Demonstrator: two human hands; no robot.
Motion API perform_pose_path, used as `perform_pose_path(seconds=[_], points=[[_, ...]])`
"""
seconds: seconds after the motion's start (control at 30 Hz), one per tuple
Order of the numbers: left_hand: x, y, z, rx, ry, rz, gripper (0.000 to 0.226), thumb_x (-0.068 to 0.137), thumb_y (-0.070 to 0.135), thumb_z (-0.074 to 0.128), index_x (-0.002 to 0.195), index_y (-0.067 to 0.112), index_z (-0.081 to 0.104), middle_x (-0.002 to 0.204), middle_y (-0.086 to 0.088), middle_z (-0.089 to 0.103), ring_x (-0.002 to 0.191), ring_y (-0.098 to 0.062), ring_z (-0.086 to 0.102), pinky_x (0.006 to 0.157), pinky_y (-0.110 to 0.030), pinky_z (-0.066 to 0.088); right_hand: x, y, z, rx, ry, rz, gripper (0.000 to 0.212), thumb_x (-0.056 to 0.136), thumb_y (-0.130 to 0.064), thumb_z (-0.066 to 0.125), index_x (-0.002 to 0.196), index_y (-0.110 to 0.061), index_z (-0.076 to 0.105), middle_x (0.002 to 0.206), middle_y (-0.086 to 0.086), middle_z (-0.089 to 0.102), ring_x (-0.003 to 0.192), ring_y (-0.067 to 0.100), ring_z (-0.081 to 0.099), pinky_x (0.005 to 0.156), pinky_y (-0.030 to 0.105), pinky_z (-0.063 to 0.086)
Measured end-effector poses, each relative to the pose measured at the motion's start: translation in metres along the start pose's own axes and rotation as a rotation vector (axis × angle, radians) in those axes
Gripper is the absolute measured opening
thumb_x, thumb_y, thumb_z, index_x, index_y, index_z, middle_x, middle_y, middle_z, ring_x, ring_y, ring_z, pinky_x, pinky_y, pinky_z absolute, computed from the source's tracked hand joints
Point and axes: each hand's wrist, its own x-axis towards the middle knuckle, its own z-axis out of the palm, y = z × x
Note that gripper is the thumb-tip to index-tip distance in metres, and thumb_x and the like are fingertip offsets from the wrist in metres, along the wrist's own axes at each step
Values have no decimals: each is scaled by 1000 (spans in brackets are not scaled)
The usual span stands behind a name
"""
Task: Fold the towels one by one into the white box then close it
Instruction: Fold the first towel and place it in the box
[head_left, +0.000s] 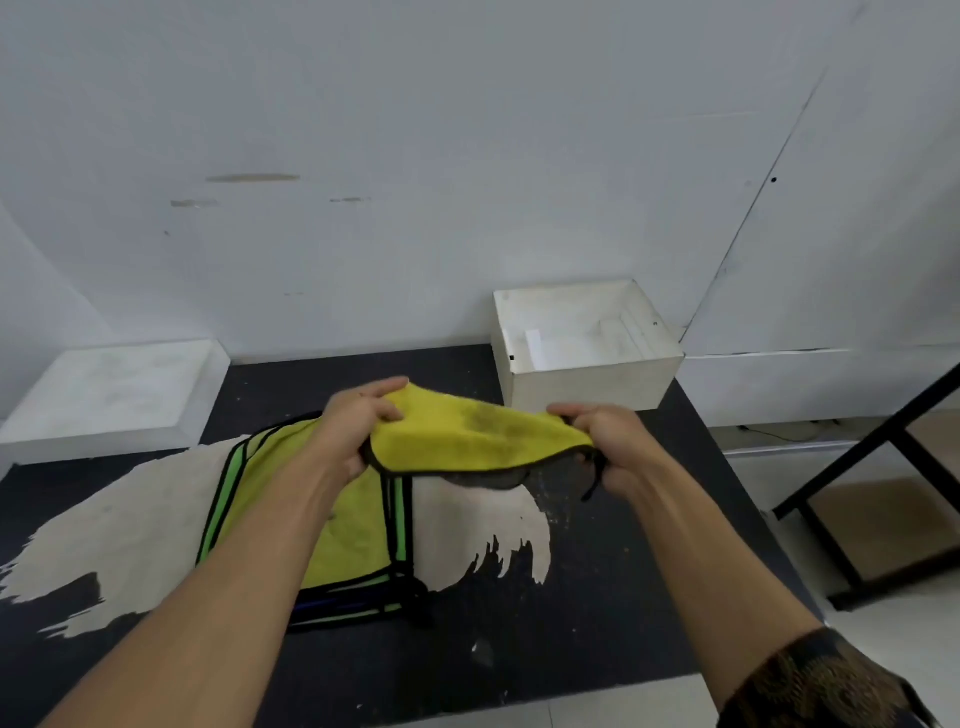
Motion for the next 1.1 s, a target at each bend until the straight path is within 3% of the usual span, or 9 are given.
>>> perform_pose_path(seconds=[0.13,0.23,0.33,0.47,0.53,0.6,0.7,0.83,1.1], points=[[-11,36,31,-43,-48,59,55,78,-15,49,121,14,67,122,-10,61,98,-22,61,81,-31,56,-7,-24,-33,17,17,-140,43,87,12,42,109,-10,73,109,14,67,53,11,57,48,25,49],[-27,33,44,-11,-82,122,60,73,-17,51,119,17,69,120,-3,61,102,-19,61,75,-25,55,-20,-19,-68,10,21,-216,43,88,12,47,112,-13,73,108,1,67,84,14,65,73,25,58],[-37,-16,55,51,-71,113,62,72,-19,52,117,20,70,117,6,63,103,-12,60,76,-22,51,-22,19,-97,-66,37,-233,44,87,14,48,113,-12,72,114,-5,66,104,9,62,90,24,51],[-34,-129,60,246,-48,-114,64,77,-18,51,128,19,61,124,-2,59,99,-12,59,68,-21,51,-4,113,-114,-332,103,-107,47,83,18,45,108,-12,71,120,6,65,96,9,61,76,14,51],[-34,-184,58,400,-70,-246,62,78,-13,54,134,14,54,132,-8,56,103,-16,57,74,-23,50,4,155,-117,-482,100,-16,42,82,10,51,97,-23,71,113,7,70,92,14,65,80,27,55],[-36,-217,56,538,-45,-255,57,79,-4,58,133,14,52,130,-7,58,103,-18,57,76,-24,48,8,176,-118,-626,114,40,33,83,0,58,105,-22,70,106,1,70,94,16,64,81,33,54],[-38,-228,56,647,71,-207,44,78,6,63,119,16,53,112,-4,62,92,-19,60,75,-31,51,11,186,-118,-843,140,46,37,85,-8,61,119,-21,61,106,0,64,91,17,59,75,30,48],[-40,-233,50,757,175,-140,35,80,13,66,113,14,54,112,-6,61,89,-20,58,74,-35,52,11,197,-120,-971,213,62,31,84,-11,64,113,-20,57,112,7,57,83,19,55,70,29,43],[-57,-241,46,933,-3,-230,76,73,35,80,128,18,31,121,-7,39,102,-26,53,75,-30,42,6,203,-114,-1069,294,36,12,91,-7,52,100,-15,50,106,10,47,80,29,52,70,33,38]])
